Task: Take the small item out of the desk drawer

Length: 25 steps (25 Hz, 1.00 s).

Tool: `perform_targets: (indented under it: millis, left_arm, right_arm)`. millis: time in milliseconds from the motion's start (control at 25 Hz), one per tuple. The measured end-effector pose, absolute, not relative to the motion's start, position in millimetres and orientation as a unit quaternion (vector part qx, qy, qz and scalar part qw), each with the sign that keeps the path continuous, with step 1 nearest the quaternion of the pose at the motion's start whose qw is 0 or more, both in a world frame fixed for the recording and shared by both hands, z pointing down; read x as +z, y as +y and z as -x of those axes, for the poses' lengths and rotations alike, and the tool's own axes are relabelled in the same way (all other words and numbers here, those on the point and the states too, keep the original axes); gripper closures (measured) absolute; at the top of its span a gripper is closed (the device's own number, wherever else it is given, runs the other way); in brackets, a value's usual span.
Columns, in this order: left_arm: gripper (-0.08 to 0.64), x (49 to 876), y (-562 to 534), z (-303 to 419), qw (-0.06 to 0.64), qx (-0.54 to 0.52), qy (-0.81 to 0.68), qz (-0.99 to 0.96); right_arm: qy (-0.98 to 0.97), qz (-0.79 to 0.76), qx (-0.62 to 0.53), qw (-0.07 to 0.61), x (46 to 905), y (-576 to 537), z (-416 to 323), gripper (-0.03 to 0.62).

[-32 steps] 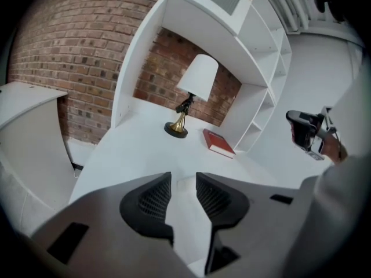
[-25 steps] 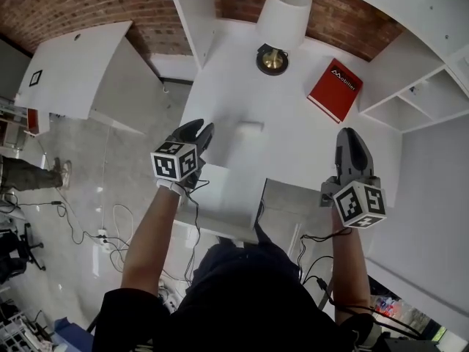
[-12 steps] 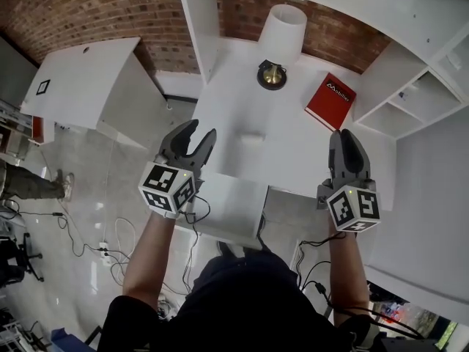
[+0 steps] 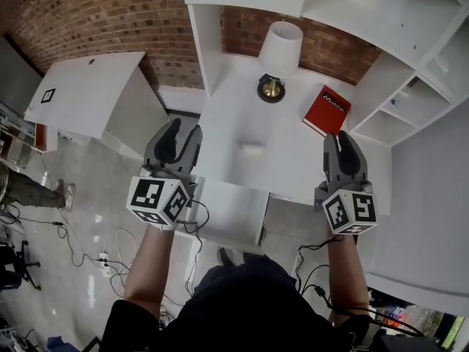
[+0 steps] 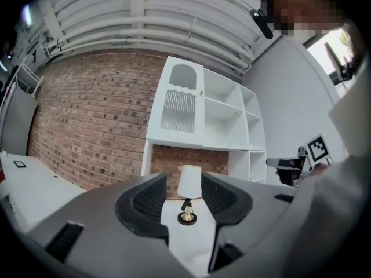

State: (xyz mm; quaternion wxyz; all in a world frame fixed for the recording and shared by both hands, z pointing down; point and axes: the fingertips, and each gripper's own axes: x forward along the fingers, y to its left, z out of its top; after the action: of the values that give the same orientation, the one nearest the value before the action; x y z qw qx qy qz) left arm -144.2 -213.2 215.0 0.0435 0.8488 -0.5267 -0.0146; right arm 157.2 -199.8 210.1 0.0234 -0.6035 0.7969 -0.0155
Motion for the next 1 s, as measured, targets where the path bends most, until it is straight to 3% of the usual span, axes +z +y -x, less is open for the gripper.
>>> perform_targets:
  millis: [520,1000]
  left_arm:
    - [0.391,159,-191,175,0.003,-0.045,-0.573,-0.818]
    - [0.396,163,-186,179,0.009,-0.035,-0.573,-0.818]
  right_arm:
    - [0.81,0.585,0.032,0.026,156,-184,-128,0.454]
    - [0.815,0.579,0.033,0.022,151,-183,-120,0.471]
